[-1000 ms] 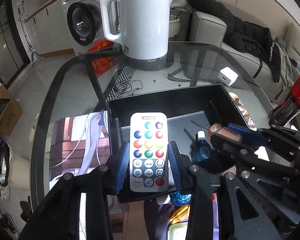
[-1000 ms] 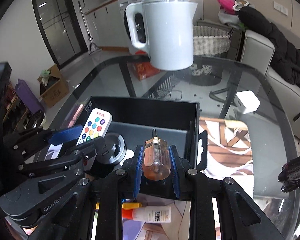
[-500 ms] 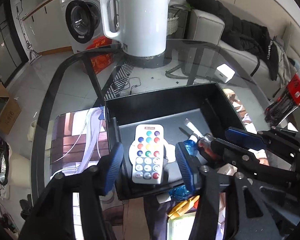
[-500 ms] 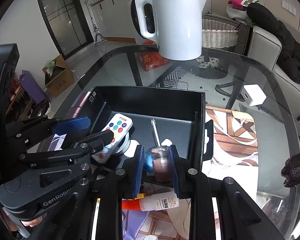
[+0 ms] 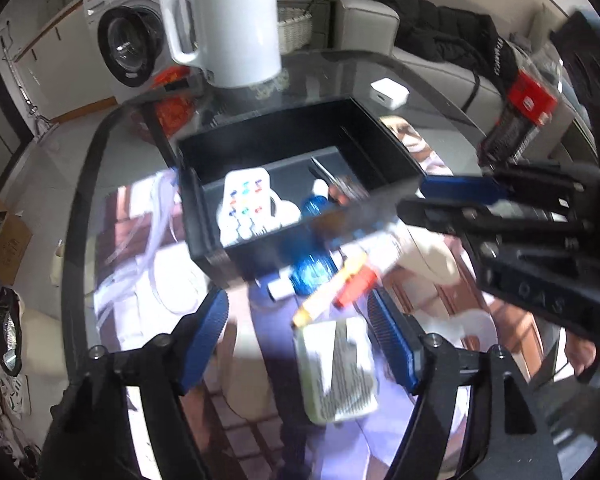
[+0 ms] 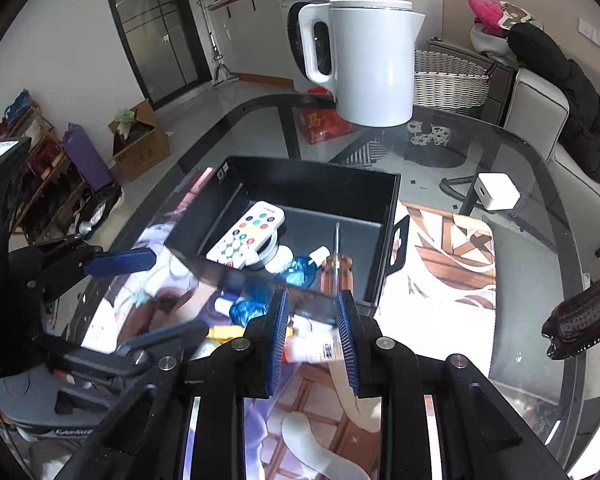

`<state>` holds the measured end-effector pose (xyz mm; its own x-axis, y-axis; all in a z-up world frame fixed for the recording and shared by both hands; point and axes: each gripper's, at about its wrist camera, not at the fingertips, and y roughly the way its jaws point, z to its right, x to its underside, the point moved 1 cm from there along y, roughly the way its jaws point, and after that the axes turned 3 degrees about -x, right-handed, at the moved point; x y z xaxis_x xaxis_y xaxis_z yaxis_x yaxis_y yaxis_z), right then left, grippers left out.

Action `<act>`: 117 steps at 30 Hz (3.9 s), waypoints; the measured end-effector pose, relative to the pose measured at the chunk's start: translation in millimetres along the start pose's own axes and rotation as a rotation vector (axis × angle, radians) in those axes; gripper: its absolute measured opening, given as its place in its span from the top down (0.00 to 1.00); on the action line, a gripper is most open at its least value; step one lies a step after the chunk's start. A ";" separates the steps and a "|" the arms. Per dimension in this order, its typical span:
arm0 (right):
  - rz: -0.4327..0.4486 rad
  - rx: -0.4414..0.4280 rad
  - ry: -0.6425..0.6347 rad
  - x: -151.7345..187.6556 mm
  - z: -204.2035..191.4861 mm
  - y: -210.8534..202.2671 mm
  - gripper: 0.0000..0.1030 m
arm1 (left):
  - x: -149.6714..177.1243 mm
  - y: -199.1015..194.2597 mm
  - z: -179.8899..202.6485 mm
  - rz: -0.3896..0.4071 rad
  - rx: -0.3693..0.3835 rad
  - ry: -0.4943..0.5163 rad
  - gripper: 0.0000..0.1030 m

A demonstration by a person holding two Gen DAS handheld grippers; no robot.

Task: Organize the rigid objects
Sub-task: 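Grasp the green-lidded container with the left gripper while the right gripper grasps the glue bottle, then lift the container and glue bottle over the black box and open both grippers inside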

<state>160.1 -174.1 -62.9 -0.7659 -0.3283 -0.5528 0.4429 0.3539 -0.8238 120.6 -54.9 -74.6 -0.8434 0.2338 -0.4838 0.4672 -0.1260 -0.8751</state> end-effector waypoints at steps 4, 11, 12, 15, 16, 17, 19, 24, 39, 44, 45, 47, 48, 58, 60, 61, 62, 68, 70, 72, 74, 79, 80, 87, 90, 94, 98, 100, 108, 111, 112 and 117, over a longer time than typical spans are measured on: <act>-0.059 -0.017 -0.046 11.1 -4.4 8.7 0.76 | 18.0 9.4 8.9 -0.057 0.026 0.013 0.29; -0.089 -0.020 -0.077 11.8 -6.7 44.2 0.75 | 36.7 32.4 18.5 -0.133 0.007 0.046 0.28; -0.098 -0.022 -0.085 11.5 -7.9 49.1 0.75 | 37.6 34.6 19.2 -0.136 0.014 0.049 0.27; -0.115 -0.046 -0.093 12.9 -10.0 61.5 0.75 | 37.8 37.3 23.0 -0.139 0.013 0.065 0.28; -0.120 -0.050 -0.092 12.7 -9.7 62.1 0.75 | 37.7 37.3 23.7 -0.137 0.008 0.074 0.30; -0.128 -0.059 -0.081 12.7 -7.9 62.0 0.75 | 37.9 37.6 23.5 -0.139 0.005 0.078 0.40; -0.162 -0.074 -0.033 15.3 -0.8 60.5 0.75 | 37.1 37.6 19.9 -0.145 0.012 0.072 0.47; -0.270 -0.166 0.006 35.8 4.2 60.4 0.71 | 39.1 36.3 9.5 -0.143 -0.023 0.083 0.49; -0.287 -0.061 -0.187 65.4 -40.6 63.9 0.80 | 47.9 39.6 6.3 -0.151 -0.026 0.073 0.46; -0.260 -0.071 -0.175 63.8 -38.8 53.8 0.80 | 49.9 22.2 7.6 -0.109 -0.032 0.079 0.47; -0.252 -0.072 -0.174 63.6 -38.7 50.6 0.80 | 49.6 18.5 6.7 -0.096 -0.031 0.071 0.47; -0.237 -0.076 -0.173 62.4 -36.9 42.7 0.81 | 48.5 12.7 4.6 -0.078 -0.030 0.064 0.47; -0.230 -0.078 -0.172 61.8 -36.3 38.6 0.81 | 48.1 10.5 4.4 -0.074 -0.027 0.062 0.47; -0.120 -0.101 -0.157 50.9 -35.2 2.6 0.81 | 35.4 -27.7 -7.4 0.100 -0.050 0.012 0.47; -0.050 -0.129 -0.151 45.7 -35.3 -11.6 0.81 | 32.1 -35.7 -10.9 0.145 -0.049 -0.001 0.47; -0.021 -0.135 -0.146 44.0 -35.4 -15.0 0.81 | 30.5 -41.0 -12.6 0.177 -0.057 -0.007 0.47; 0.018 -0.133 -0.141 41.2 -35.5 -22.4 0.81 | 28.6 -46.0 -13.9 0.207 -0.076 -0.007 0.47; 0.226 -0.134 -0.141 29.4 -42.2 -58.0 0.81 | 21.8 -77.8 -19.1 0.385 -0.108 -0.021 0.47; 0.305 -0.116 -0.149 30.0 -44.3 -70.7 0.81 | 21.1 -86.2 -19.4 0.439 -0.127 -0.017 0.47; 0.372 -0.103 -0.161 30.9 -48.6 -82.2 0.81 | 21.6 -95.0 -19.3 0.490 -0.158 -0.015 0.47; 0.429 -0.085 -0.164 32.2 -50.3 -91.4 0.81 | 23.0 -103.4 -19.4 0.537 -0.177 -0.012 0.47; 0.590 -0.004 -0.127 42.1 -55.1 -111.1 0.81 | 30.0 -124.6 -22.8 0.655 -0.196 -0.027 0.47; 0.623 0.017 -0.125 44.7 -55.6 -114.8 0.81 | 31.2 -128.0 -23.2 0.675 -0.202 -0.026 0.46; 0.708 0.059 -0.144 52.7 -69.9 -134.3 0.81 | 36.6 -135.2 -21.1 0.733 -0.218 -0.015 0.46; 0.702 0.052 -0.139 53.9 -71.0 -133.6 0.81 | 36.5 -134.5 -21.9 0.732 -0.211 -0.025 0.46; 0.697 0.042 -0.135 50.8 -70.8 -132.8 0.81 | 29.7 -130.0 -20.8 0.725 -0.198 -0.042 0.46; 0.702 0.041 -0.125 41.2 -63.4 -128.7 0.81 | 16.0 -121.3 -22.4 0.716 -0.177 -0.061 0.46; 0.716 0.058 -0.115 36.2 -63.1 -128.9 0.81 | 4.7 -115.4 -24.2 0.698 -0.151 -0.077 0.46; 0.744 0.104 -0.080 3.9 -57.4 -119.6 0.81 | -30.9 -101.5 -36.2 0.711 -0.108 -0.150 0.46; 0.742 0.126 -0.052 -9.4 -51.7 -109.6 0.81 | -41.8 -94.9 -44.0 0.712 -0.091 -0.191 0.46; 0.742 0.129 -0.044 -14.1 -49.5 -107.3 0.81 | -44.8 -92.0 -46.1 0.711 -0.091 -0.201 0.46; 0.723 0.138 -0.014 -31.5 -42.5 -93.1 0.81 | -53.0 -76.7 -55.4 0.694 -0.095 -0.241 0.46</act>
<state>123.3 -159.5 36.6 -0.2545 -0.0657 -0.9648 0.8906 0.3728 -0.2604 144.1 -4.2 18.4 -0.3753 -0.0892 -0.9226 0.9259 -0.0816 -0.3688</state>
